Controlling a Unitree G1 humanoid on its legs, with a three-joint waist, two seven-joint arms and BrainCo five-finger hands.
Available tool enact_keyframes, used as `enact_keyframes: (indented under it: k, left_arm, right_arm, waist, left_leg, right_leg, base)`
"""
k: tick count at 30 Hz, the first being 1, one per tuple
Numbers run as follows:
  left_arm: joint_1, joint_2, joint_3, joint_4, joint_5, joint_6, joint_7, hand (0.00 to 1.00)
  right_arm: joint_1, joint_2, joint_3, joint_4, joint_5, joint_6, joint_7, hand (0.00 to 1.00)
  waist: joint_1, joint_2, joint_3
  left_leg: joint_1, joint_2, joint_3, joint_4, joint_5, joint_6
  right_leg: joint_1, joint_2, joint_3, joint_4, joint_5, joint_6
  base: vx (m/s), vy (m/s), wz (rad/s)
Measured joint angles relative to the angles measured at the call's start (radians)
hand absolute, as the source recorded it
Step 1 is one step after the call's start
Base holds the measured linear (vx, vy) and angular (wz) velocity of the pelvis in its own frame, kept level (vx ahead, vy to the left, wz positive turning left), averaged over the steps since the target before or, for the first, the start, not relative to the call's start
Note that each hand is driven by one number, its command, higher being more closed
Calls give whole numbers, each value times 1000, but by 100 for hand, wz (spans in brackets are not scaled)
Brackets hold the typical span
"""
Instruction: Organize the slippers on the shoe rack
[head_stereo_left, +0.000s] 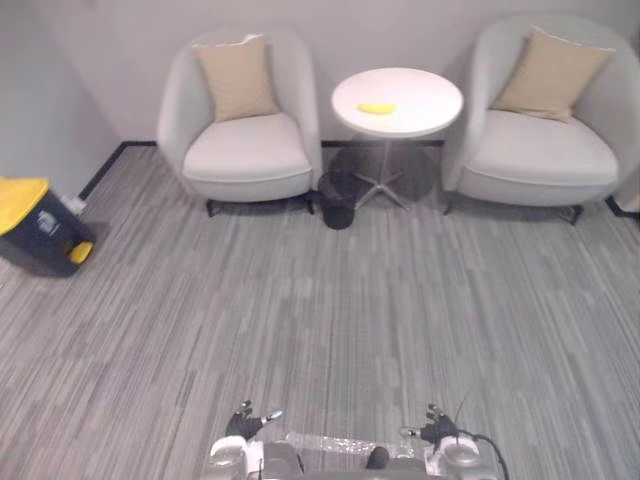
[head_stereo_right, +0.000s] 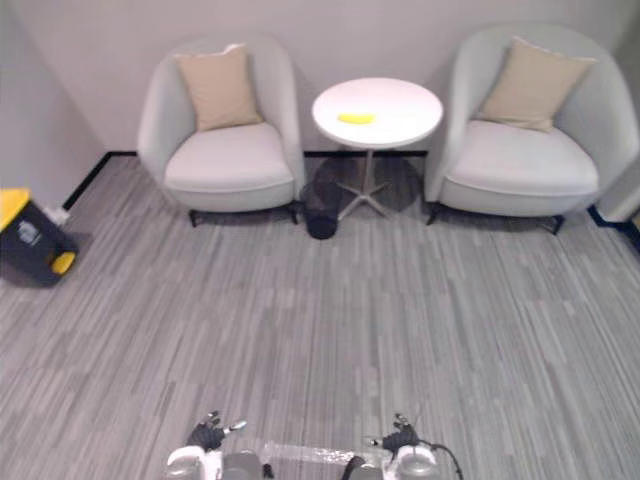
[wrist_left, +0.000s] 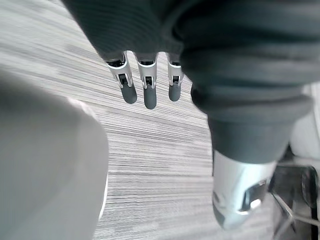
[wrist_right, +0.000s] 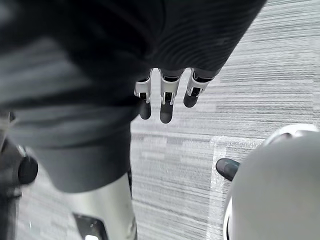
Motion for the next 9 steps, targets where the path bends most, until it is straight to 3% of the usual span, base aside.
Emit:
enact_keyframes:
  k: [1, 5, 9]
  left_arm:
    - [5, -8, 2, 0, -3, -1, 0, 0]
    - [3, 11, -1, 7, -1, 1, 1, 0]
    - [6, 11, -4, 8, -1, 1, 1, 0]
  right_arm:
    - [2, -10, 1, 2, 0, -1, 0, 0]
    - [18, 29, -38, -3, 4, -2, -3, 0]
    - [22, 31, -59, 4, 5, 0, -5, 0]
  waist:
    - [1, 15, -8]
    - [-5, -29, -27]
    - [-5, -35, -28]
  left_leg:
    - [19, 9, 1, -43, 109, 15]
    - [76, -41, 29, -104, 119, 40]
    - [125, -80, 14, -151, 130, 55]
  right_leg:
    - [13, 12, 27, -5, 2, 30]
    - [49, -32, 48, -40, 21, 61]
    - [99, -63, 22, -62, 10, 81]
  base:
    - [130, 189, -58]
    - [203, 153, -17]
    - [123, 54, 14]
